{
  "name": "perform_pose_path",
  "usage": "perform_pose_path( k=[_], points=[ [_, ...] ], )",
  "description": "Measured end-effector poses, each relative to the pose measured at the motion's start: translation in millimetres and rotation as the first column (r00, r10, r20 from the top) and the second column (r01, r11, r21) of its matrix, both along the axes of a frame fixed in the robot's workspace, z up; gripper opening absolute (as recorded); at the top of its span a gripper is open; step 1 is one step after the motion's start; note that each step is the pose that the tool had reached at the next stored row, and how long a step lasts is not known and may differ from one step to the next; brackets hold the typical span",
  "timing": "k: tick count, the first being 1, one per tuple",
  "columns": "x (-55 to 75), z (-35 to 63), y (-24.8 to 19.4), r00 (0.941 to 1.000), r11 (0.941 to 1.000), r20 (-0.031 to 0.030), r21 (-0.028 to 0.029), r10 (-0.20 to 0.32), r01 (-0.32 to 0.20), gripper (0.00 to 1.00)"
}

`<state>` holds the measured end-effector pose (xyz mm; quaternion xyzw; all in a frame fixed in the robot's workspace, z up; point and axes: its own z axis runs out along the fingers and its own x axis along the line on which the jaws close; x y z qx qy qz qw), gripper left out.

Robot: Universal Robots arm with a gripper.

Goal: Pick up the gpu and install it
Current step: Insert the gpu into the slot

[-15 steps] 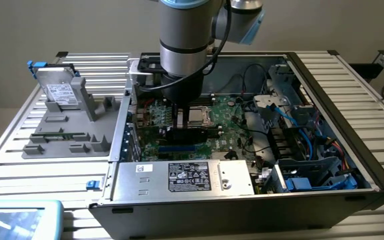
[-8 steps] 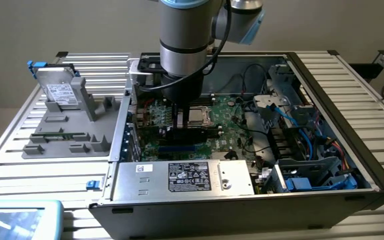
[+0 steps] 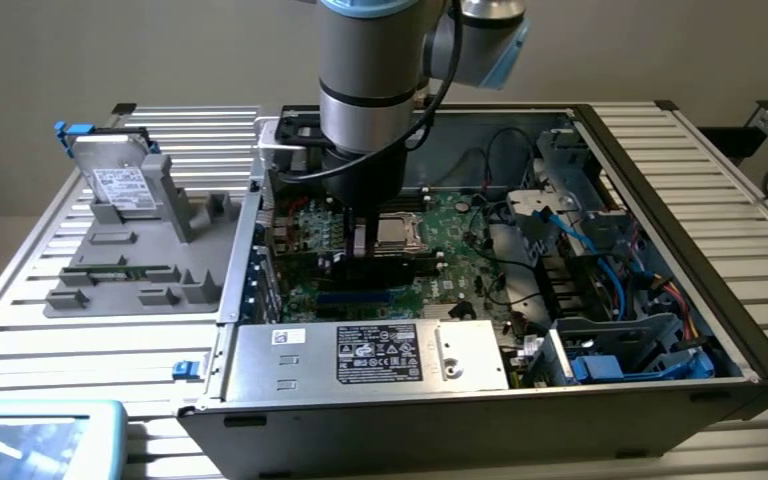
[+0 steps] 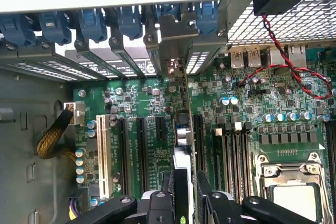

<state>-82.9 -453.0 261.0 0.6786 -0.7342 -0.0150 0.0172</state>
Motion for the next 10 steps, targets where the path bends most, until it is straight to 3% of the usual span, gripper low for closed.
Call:
perform_pose_path(
  k=[10],
  points=[
    [-1.4,-0.6,-0.1,1.0,1.0,-0.0002,-0.0004,-0.002,0.002,0.28]
  ],
)
